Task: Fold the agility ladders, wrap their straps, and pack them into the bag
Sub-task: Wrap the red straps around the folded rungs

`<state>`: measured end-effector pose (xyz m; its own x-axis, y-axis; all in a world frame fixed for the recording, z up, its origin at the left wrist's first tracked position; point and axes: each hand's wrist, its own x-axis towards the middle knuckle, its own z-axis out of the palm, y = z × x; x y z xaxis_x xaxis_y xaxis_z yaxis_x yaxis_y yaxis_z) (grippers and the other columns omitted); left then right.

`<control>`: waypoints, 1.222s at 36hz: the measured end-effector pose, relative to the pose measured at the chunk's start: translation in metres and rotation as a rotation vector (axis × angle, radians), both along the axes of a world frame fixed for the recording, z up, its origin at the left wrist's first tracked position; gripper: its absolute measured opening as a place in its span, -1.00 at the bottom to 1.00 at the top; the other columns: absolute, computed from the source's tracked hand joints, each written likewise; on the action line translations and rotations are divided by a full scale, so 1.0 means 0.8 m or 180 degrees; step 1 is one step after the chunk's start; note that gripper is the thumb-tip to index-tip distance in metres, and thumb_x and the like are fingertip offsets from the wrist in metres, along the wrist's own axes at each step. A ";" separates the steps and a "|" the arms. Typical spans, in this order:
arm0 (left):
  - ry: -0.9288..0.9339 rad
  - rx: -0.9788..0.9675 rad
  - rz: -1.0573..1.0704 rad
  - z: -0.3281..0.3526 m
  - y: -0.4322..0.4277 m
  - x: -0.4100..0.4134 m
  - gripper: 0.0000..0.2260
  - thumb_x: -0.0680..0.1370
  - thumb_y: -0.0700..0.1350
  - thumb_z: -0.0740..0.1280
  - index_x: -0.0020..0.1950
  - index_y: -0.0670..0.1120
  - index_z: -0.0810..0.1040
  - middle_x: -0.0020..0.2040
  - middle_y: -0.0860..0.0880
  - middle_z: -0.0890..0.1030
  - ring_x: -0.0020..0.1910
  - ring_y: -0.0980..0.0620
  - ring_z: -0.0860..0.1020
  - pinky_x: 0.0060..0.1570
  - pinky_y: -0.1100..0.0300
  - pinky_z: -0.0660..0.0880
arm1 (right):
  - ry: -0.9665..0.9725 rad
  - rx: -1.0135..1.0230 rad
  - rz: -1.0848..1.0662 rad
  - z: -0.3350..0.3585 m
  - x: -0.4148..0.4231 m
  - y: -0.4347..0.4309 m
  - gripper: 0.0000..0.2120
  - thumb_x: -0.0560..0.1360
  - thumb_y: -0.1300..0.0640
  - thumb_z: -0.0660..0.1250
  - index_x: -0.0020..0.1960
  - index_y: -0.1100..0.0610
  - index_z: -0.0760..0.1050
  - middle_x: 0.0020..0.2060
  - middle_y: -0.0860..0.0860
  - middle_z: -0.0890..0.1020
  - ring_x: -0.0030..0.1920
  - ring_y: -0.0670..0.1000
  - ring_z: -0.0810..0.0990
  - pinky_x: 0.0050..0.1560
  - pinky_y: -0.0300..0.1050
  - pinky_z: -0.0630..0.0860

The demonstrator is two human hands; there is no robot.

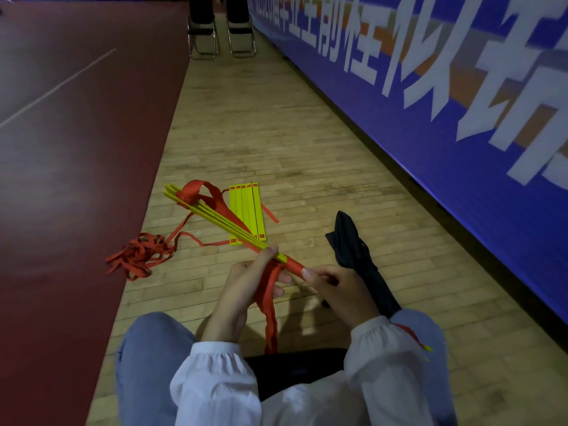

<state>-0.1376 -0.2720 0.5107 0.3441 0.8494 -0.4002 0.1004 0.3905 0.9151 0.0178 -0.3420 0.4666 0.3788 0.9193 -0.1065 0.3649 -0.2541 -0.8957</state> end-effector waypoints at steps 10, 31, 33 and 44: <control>0.0017 -0.0050 -0.0052 -0.002 0.002 -0.006 -0.56 0.50 0.18 0.34 -0.16 -0.22 0.67 -0.21 -0.17 0.70 -0.45 0.04 0.56 -0.41 0.27 0.52 | -0.0160 0.0118 -0.0259 0.000 0.003 0.000 -0.57 0.23 -0.36 0.35 -0.06 -0.11 0.59 -0.18 -0.17 0.65 -0.11 -0.19 0.61 -0.05 -0.15 0.56; -0.0017 0.0176 -0.0234 -0.012 0.000 0.000 -0.72 0.58 -0.28 0.17 -0.22 -0.35 0.59 -0.17 -0.35 0.66 -0.53 0.03 0.56 -0.53 0.34 0.44 | -0.0434 -0.0425 -0.0029 -0.004 0.019 -0.004 -0.61 0.48 -0.19 0.34 0.18 0.04 0.57 0.01 -0.06 0.62 0.06 -0.05 0.57 0.11 -0.11 0.50; 0.0004 0.0200 -0.0279 -0.012 0.000 0.001 -0.72 0.58 -0.27 0.18 -0.19 -0.37 0.60 -0.17 -0.34 0.66 -0.52 0.03 0.56 -0.52 0.33 0.45 | -0.0382 -0.0447 -0.0053 -0.004 0.020 -0.006 -0.60 0.47 -0.19 0.35 0.17 0.05 0.57 0.01 -0.06 0.62 0.05 -0.06 0.57 0.08 -0.14 0.48; -0.0075 -0.0173 -0.0365 -0.011 0.002 -0.002 -0.79 0.58 -0.18 0.19 -0.06 -0.28 0.56 -0.17 -0.23 0.69 -0.49 -0.03 0.54 -0.46 0.27 0.47 | -0.0357 -0.0086 -0.0409 0.001 0.019 -0.006 -0.87 0.36 -0.08 0.51 -0.19 -0.14 0.57 -0.23 -0.17 0.65 -0.11 -0.12 0.61 -0.01 -0.10 0.55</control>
<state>-0.1388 -0.2702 0.5022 0.4475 0.7812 -0.4352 0.1259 0.4268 0.8956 0.0327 -0.3470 0.4673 0.5040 0.8599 -0.0809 0.4252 -0.3285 -0.8434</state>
